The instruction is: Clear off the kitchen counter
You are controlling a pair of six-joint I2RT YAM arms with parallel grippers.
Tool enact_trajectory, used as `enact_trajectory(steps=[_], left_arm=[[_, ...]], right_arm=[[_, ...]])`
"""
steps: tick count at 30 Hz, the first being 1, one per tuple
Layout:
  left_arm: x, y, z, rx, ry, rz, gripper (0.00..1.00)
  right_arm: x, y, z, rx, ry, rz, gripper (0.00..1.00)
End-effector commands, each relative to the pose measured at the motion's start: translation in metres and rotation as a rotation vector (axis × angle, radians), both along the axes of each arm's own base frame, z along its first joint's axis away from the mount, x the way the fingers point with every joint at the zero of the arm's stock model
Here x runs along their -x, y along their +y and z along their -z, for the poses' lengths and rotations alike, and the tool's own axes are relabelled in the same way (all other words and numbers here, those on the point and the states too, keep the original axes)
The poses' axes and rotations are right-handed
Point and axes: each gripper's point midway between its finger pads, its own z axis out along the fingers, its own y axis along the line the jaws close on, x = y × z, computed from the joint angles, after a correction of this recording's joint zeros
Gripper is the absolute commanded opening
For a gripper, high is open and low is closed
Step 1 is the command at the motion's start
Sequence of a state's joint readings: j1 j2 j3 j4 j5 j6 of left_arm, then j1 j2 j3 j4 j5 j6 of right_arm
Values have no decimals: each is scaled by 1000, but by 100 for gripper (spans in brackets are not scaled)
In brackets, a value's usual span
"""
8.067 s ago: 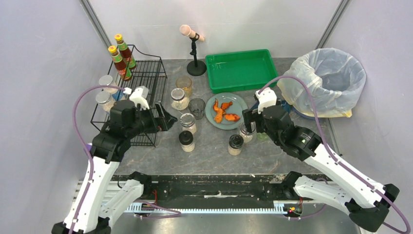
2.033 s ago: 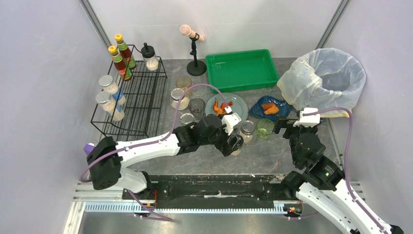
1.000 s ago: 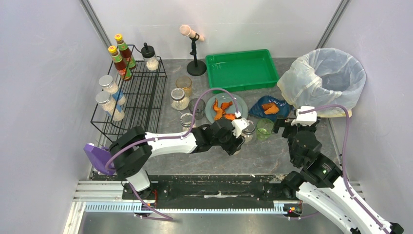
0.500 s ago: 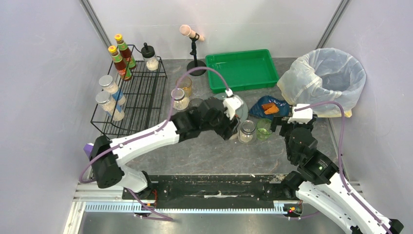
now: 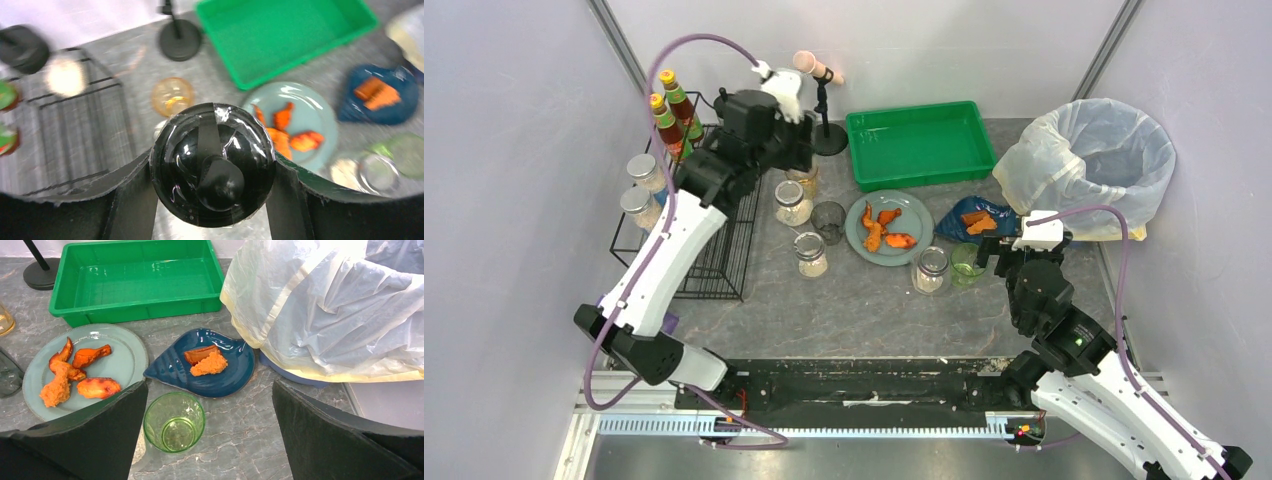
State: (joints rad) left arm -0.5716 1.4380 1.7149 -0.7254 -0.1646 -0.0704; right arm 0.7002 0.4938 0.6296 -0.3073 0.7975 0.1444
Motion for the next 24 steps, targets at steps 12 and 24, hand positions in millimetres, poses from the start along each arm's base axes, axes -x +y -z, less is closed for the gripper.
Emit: enact_trajectory(steps=[12, 24], left_arm=[[-110, 185, 0, 93, -38, -668, 30], [-166, 209, 57, 88, 30, -743, 36]], right_arm=[[-1, 4, -8, -13, -26, -27, 98], [-2, 0, -6, 10, -15, 2, 98]])
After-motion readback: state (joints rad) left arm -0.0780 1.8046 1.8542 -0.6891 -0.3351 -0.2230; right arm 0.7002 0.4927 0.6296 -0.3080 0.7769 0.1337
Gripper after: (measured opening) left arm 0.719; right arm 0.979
